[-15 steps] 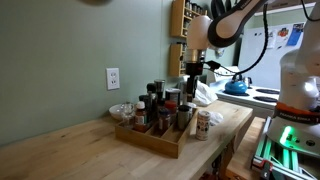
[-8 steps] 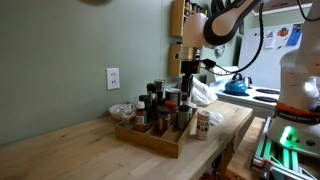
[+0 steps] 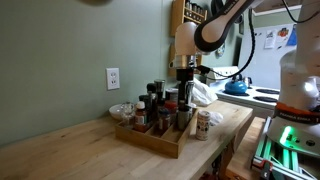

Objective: Remove the white container from the wooden rack, put it on the counter, move the clear black pepper container to the left and then put the white container on the right side of the clear black pepper container

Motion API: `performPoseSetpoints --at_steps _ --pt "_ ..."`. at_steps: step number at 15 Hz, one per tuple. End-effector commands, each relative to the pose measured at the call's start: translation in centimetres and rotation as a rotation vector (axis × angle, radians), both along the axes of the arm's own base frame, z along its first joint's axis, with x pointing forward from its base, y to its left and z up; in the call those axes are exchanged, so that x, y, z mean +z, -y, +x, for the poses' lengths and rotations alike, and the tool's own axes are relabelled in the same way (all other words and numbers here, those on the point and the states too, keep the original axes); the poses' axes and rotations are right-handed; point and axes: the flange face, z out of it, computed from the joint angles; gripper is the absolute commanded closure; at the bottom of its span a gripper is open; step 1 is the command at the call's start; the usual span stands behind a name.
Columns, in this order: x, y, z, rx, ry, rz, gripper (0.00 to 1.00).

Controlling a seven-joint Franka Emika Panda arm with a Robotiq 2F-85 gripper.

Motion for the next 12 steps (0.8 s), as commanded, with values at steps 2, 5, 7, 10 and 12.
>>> performPoseSetpoints --at_steps 2,5,7,10,12 --pt "-1.2 -0.9 -0.1 0.014 -0.043 -0.004 0.00" --pt "-1.3 -1.4 -0.1 0.023 -0.049 0.000 0.00" --pt "-1.3 -1.6 -0.1 0.026 -0.049 -0.001 0.12" --pt "-1.0 -1.7 -0.1 0.025 -0.046 -0.002 0.39" --pt "-0.8 -1.8 0.1 0.025 -0.045 -0.001 0.56"
